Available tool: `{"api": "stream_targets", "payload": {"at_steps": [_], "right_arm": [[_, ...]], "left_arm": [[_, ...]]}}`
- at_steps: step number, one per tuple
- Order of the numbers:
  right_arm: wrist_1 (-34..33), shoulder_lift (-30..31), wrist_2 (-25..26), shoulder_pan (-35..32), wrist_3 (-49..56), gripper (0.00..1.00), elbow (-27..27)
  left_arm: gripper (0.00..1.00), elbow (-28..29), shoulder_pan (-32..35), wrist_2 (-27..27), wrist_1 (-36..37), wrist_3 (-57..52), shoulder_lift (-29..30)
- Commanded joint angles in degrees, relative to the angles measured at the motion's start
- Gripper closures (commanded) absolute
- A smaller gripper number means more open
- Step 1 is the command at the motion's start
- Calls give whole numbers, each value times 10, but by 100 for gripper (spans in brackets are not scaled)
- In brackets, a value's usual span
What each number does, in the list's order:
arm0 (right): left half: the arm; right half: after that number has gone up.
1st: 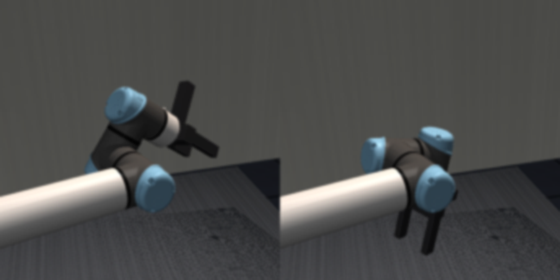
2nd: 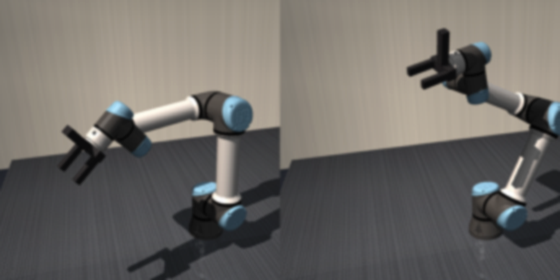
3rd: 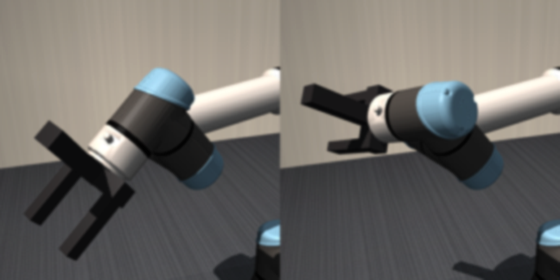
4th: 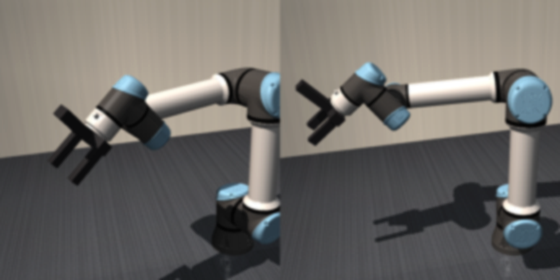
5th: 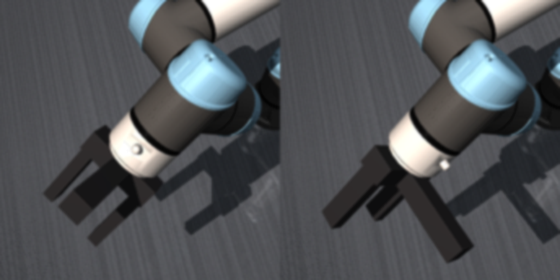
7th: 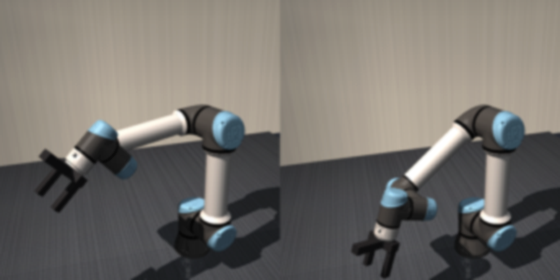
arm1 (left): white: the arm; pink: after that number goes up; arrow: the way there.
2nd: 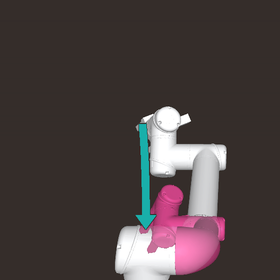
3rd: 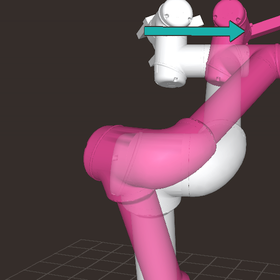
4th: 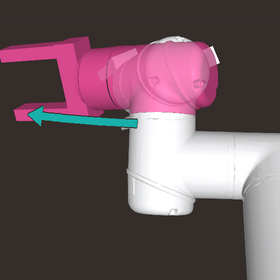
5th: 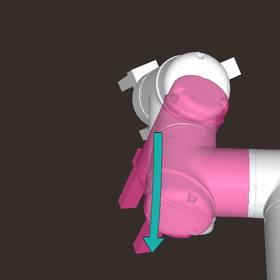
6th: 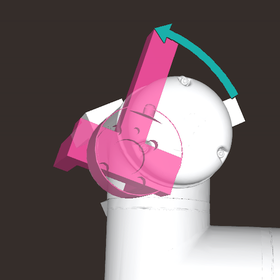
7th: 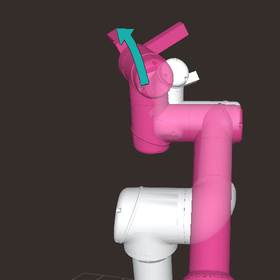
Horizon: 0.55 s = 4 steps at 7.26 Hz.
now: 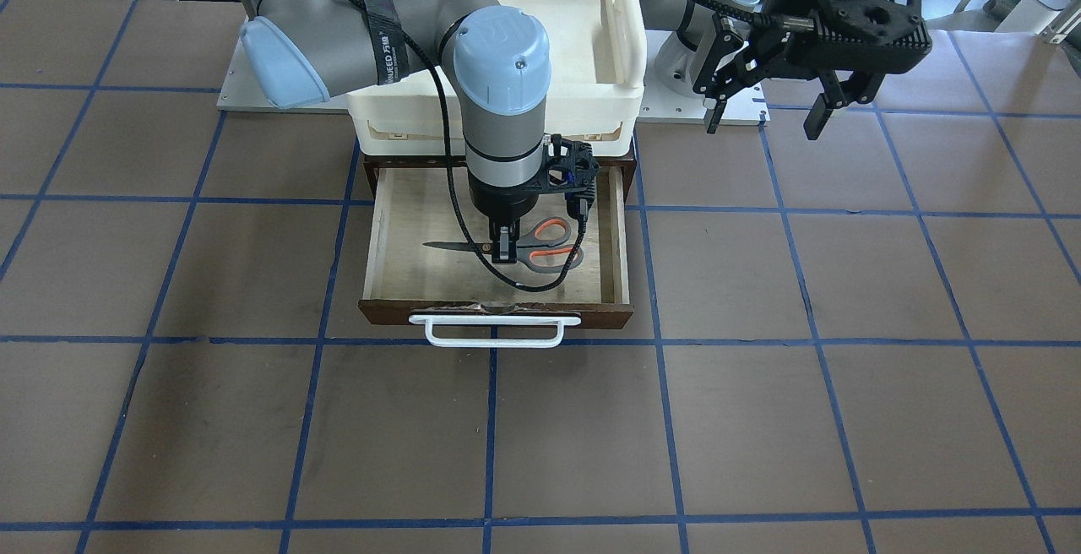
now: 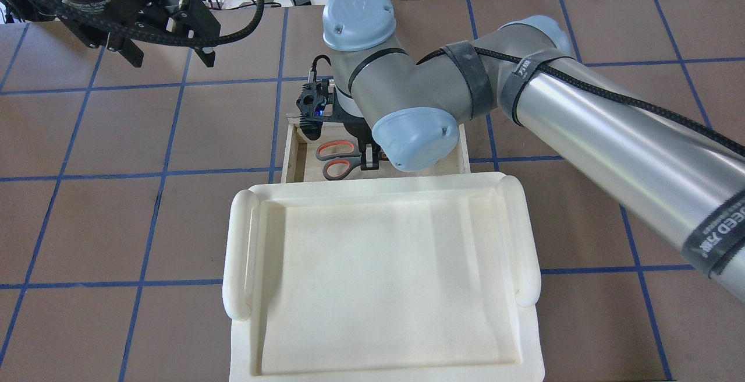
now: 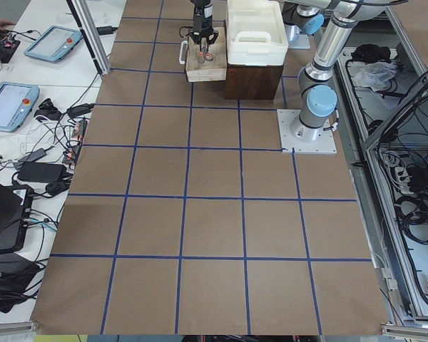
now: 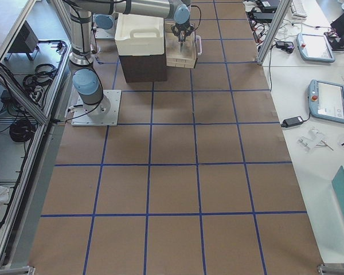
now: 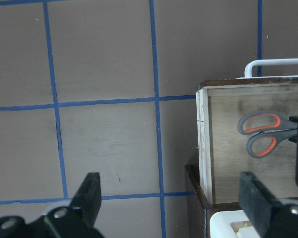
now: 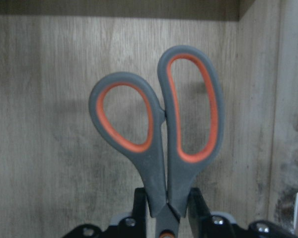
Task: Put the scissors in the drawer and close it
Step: 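Open the right gripper to release the scissors and raise it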
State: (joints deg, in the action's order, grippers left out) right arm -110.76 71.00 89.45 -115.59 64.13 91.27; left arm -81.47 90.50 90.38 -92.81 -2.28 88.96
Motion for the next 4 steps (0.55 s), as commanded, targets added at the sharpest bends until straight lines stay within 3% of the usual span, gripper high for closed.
{"api": "stream_targets", "payload": {"at_steps": [1, 3, 4], "right_arm": [[0, -2, 0, -1, -6, 78, 0], [-8, -2, 0, -1, -8, 60, 0], [-11, -2, -1, -1, -16, 44, 0]], "left_arm": [[0, 0, 0, -1, 0, 0, 1], [0, -3, 0, 0, 0, 0, -1], [0, -6, 0, 0, 0, 0, -3]]}}
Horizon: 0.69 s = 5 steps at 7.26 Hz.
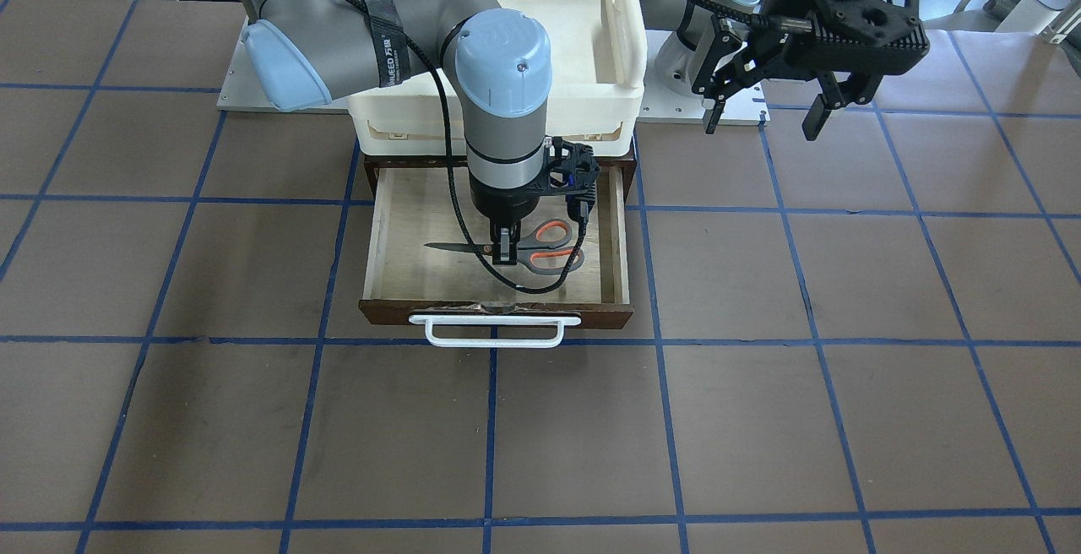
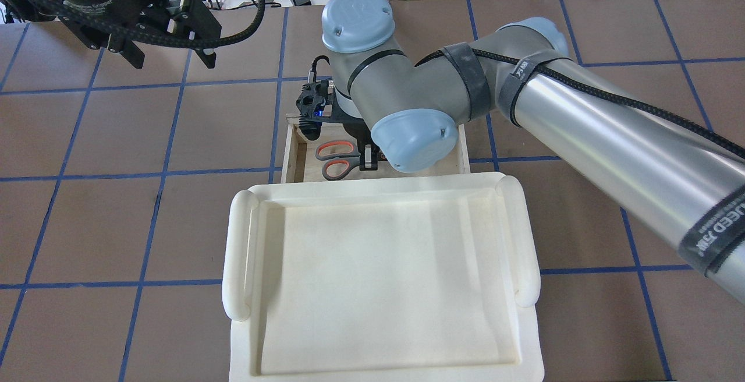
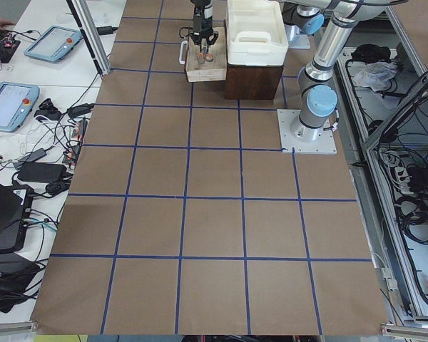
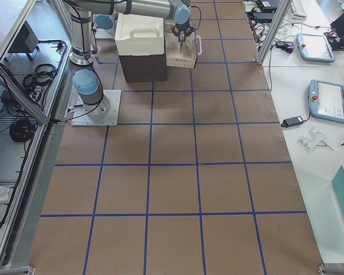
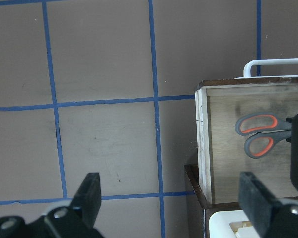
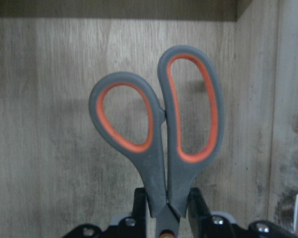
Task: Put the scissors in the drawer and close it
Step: 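Open the right gripper to release the scissors and raise it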
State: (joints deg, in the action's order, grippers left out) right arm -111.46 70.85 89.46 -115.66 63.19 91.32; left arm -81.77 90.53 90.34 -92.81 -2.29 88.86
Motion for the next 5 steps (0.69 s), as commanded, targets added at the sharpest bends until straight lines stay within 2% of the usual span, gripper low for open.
{"api": "stream_targets", "payload": {"at_steps": [1, 2, 5], "right_arm": [[-5, -1, -1, 0, -6, 27, 0], [-4, -1, -2, 0, -8, 1, 0], [-5, 20, 3, 8, -50, 0, -7]], "left_arm": [[0, -4, 0, -1, 0, 0, -2], [0, -5, -2, -2, -1, -1, -1], [0, -5, -2, -1, -1, -1, -3]]}}
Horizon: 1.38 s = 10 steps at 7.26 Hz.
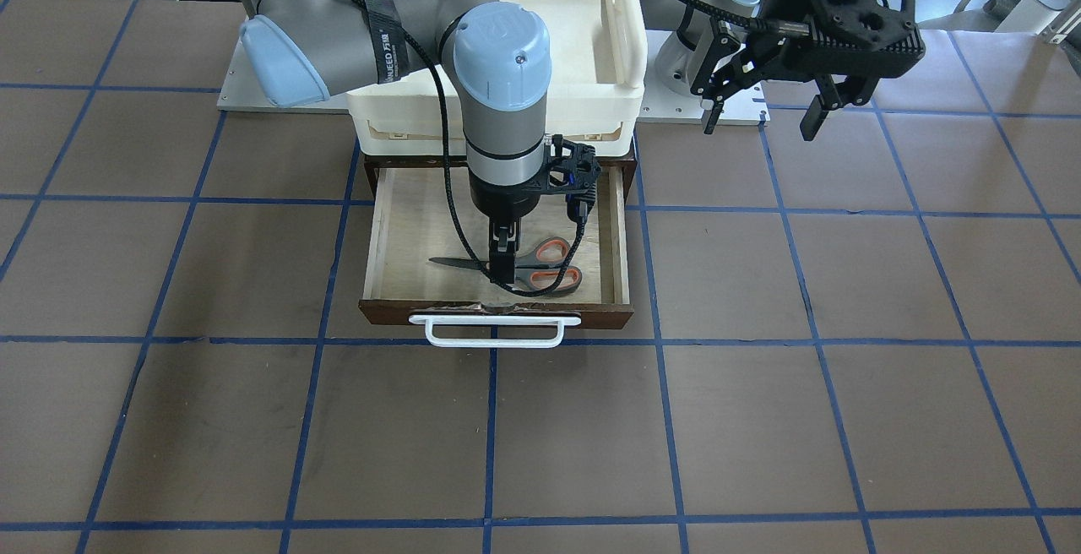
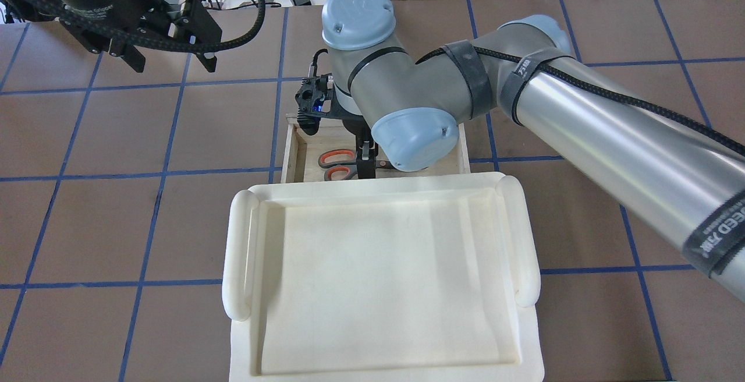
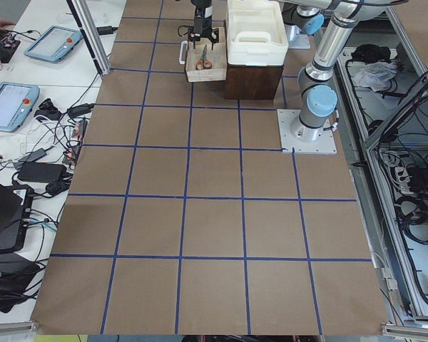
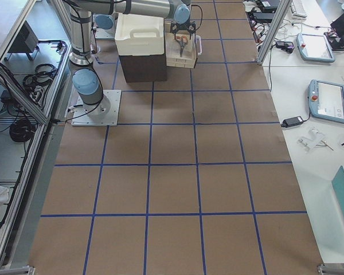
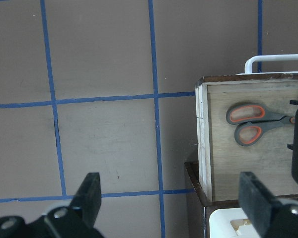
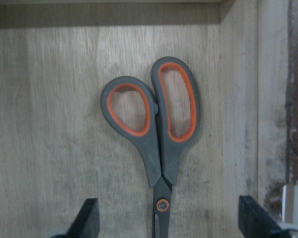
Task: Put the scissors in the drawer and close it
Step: 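Open the right gripper to release the scissors and raise it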
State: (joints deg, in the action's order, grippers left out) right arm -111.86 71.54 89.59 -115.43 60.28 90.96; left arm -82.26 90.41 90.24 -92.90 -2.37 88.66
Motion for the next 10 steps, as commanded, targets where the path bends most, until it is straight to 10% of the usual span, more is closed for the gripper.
{"api": "stream_targets", "payload": {"at_steps": [1, 10], "right_arm": [[-3, 38, 4, 19, -45, 0, -5], [159, 195, 11, 157, -603, 0, -1]], "left_arm": [[0, -3, -1, 0, 0, 0, -1], [0, 67, 32, -4, 110, 6, 142]]}}
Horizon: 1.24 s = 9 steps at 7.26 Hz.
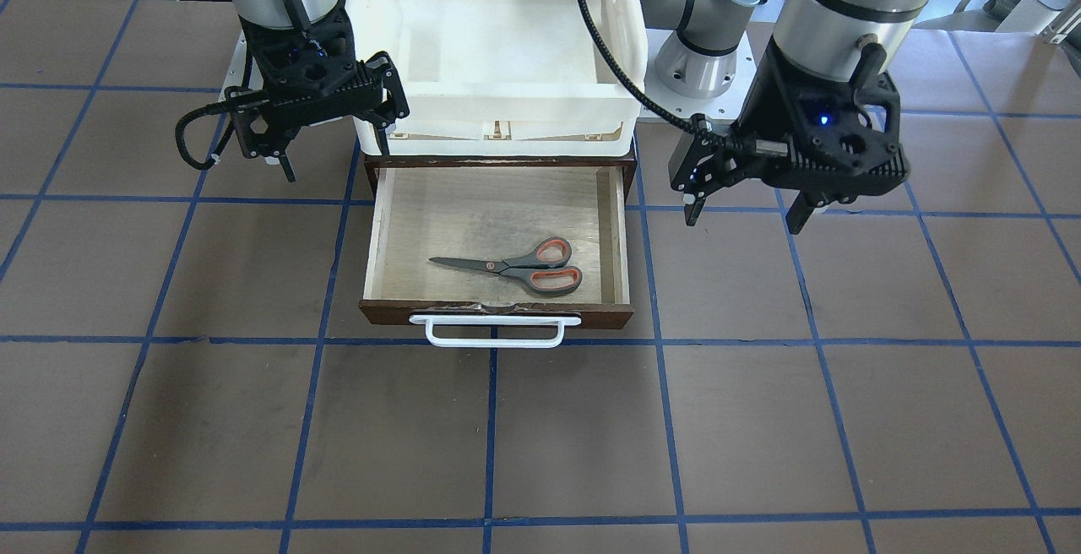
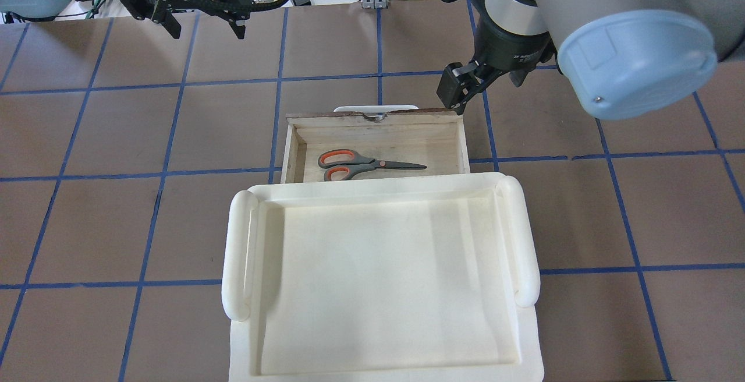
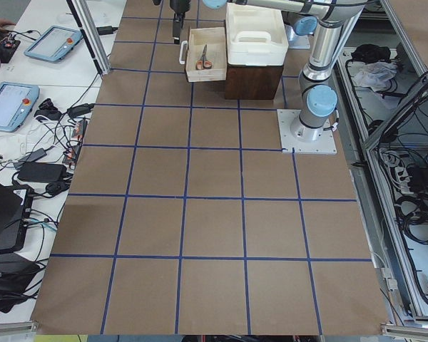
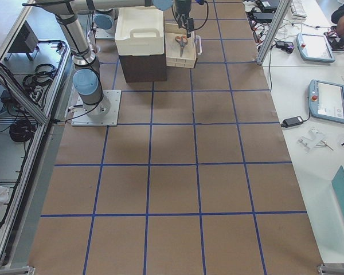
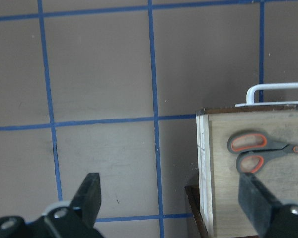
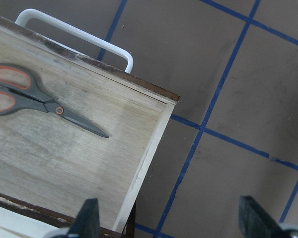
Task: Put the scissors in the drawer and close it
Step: 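Withdraw the right gripper while the left gripper moves above the drawer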
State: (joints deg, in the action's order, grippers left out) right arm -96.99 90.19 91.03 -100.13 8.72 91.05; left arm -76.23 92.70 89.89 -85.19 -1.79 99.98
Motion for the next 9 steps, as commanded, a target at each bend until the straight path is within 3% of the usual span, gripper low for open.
{"api": "stream_targets", "payload": {"at_steps": [1, 2, 6, 9], "right_arm": [[9, 9, -4, 4, -128, 0, -3], [8, 9, -4, 5, -138, 0, -4], [-64, 17, 1, 9, -125, 0, 3], [-53, 15, -3, 12, -128, 0, 2]], "left_arm": [[0, 6, 13, 2, 79, 0, 69], [0, 9, 17, -1, 132, -1, 111], [0, 76, 50, -3, 139, 5, 234], [0, 78, 73, 2, 141, 6, 298]]}}
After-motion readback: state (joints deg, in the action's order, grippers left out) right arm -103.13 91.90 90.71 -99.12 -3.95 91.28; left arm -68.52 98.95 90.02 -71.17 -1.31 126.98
